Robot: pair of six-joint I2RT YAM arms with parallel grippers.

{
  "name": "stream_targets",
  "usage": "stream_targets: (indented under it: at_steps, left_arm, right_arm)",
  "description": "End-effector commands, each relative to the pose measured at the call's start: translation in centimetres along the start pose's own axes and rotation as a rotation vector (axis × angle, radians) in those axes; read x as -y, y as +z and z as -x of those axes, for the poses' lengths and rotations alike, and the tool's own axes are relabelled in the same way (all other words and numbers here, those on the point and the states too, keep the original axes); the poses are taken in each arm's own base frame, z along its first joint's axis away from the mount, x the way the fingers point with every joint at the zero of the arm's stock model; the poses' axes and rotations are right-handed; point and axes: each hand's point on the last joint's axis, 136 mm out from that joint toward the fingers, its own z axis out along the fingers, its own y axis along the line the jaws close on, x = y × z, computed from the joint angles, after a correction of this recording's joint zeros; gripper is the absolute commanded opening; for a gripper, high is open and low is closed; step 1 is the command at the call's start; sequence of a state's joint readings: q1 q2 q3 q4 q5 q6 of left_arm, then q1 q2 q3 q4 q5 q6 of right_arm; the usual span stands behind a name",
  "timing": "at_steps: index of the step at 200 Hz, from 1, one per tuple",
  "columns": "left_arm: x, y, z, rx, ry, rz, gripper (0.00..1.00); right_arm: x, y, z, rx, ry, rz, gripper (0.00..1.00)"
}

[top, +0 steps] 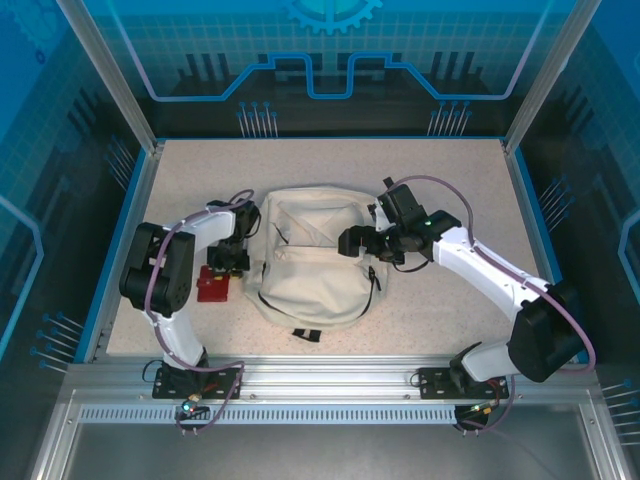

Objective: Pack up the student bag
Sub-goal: Pick up the card holder from the middle-left of the table.

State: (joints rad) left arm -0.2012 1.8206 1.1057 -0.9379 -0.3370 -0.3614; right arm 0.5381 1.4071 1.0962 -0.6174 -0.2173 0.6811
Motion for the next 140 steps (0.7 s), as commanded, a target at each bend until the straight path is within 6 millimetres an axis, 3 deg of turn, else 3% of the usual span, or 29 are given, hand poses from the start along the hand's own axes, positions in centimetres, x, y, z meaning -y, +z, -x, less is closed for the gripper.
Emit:
stream_targets:
  at_steps: [1, 38, 81, 113, 140]
  left_arm:
    - [-1.0, 0.4, -0.1, -0.026, -0.01, 0.034, 0.18]
    - [-1.7, -1.1, 0.4, 0.034, -0.047, 0.03, 0.01]
    - [-2.4, -6.5, 1.0, 0.188, -0.135, -0.082, 0.0]
    - [-0.2, -12.2, 0.5, 0.3, -0.143, -0.294, 0.0]
    - [3.4, -17.3, -0.4, 0.367, -0.101, -0.497, 0.0]
  right_arm:
    - [-0.9, 0.0, -0.1, -0.016, -0.005, 0.013, 1.0]
    - [-0.9, 0.0, 0.0, -0.016, -0.004, 0.008, 1.0]
    - [-0.9, 0.0, -0.2, -0.018, -0.012, 0.005, 1.0]
    - [-2.4, 0.0, -0.2, -0.014, -0.053, 0.053, 0.99]
    - [-4.6, 0.1, -0.5, -0.01, -0.112, 0.115, 0.98]
